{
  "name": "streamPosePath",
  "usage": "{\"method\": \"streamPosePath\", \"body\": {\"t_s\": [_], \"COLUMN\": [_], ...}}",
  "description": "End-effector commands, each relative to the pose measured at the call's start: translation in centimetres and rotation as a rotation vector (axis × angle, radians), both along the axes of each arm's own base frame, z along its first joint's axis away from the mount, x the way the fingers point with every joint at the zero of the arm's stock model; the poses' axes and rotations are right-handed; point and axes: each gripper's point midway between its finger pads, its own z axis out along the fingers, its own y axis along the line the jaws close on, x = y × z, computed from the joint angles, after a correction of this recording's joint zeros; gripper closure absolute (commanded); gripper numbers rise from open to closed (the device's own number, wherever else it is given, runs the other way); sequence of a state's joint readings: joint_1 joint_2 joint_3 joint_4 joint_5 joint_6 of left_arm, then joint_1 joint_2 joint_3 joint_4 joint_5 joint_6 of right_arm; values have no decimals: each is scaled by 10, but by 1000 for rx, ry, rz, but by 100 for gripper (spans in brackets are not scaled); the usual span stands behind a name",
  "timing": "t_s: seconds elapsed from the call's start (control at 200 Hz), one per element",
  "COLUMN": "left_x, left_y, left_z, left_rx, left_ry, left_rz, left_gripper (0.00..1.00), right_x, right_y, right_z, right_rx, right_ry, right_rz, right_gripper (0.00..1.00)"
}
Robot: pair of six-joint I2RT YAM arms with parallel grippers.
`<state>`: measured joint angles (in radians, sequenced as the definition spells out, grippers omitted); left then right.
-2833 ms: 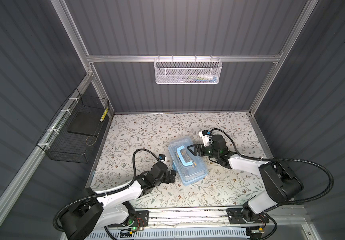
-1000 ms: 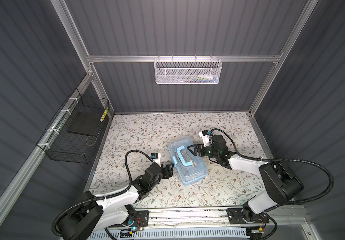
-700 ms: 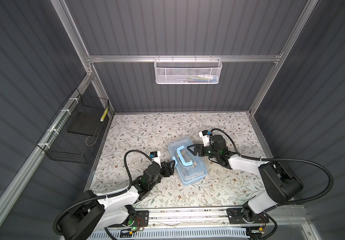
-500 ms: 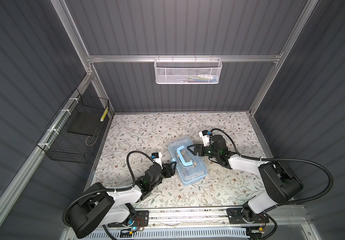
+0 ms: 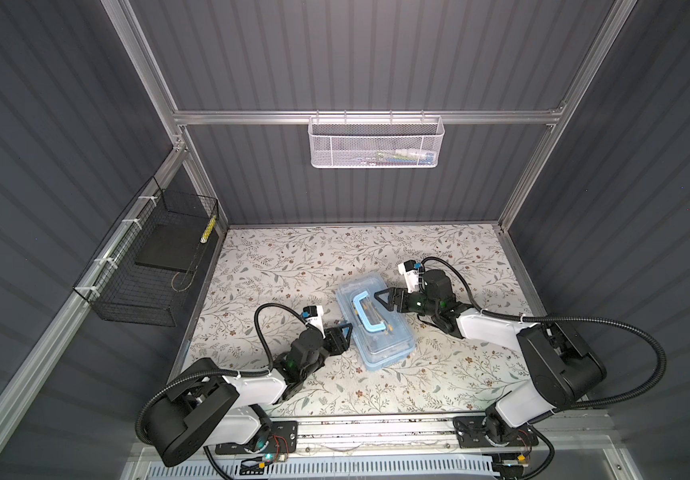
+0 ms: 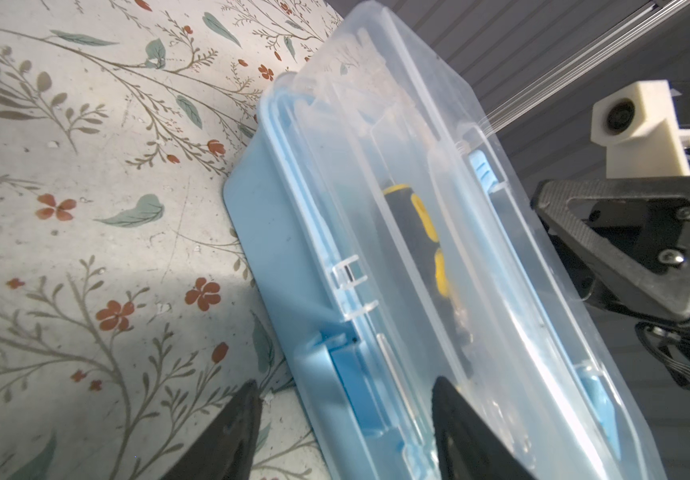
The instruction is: Pack the tool kit
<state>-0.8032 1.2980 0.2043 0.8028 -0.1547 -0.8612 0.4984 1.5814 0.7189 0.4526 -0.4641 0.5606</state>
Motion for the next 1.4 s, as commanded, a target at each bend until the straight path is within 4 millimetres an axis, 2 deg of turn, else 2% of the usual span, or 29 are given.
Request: {"method": "streamPosePath", "body": {"t_s": [0.0,0.155,0.245,0.37,0.465,0.561,0.741,0.896,1.096,1.396], "left_x": [-2,-4,-6,-8,-8,-10,-20,-19,-9,-3], "left_y": [-4,-5,-1,15,33,49,64,57,27,8], "left_z": [18,28,26,22,32,36,20,6,0,21], "left_rx": [-35,-45,-31,37,96,127,131,166,156,126], "left_ry": [-27,-33,-20,3,-18,-27,22,58,62,12], "left_rz": [-24,-39,-34,16,68,109,138,105,17,-49], "left_gripper": [35,47,49,43,36,36,66,100,100,100], "right_x": [-36,-36,-36,-36,-36,-36,-35,-35,-35,-36], "right_y": [-5,-4,-4,-5,-5,-4,-3,-2,-3,-5], "right_z": [-54,-55,-55,-55,-55,-56,-54,-54,-53,-56], "right_rx": [-80,-76,-75,-78,-79,-74,-72,-73,-78,-81], "right_ry": [212,215,214,214,213,217,214,214,212,215], "right_rz": [39,39,41,40,39,41,46,47,44,39], "right_gripper": [20,20,20,20,20,20,20,20,20,20]}}
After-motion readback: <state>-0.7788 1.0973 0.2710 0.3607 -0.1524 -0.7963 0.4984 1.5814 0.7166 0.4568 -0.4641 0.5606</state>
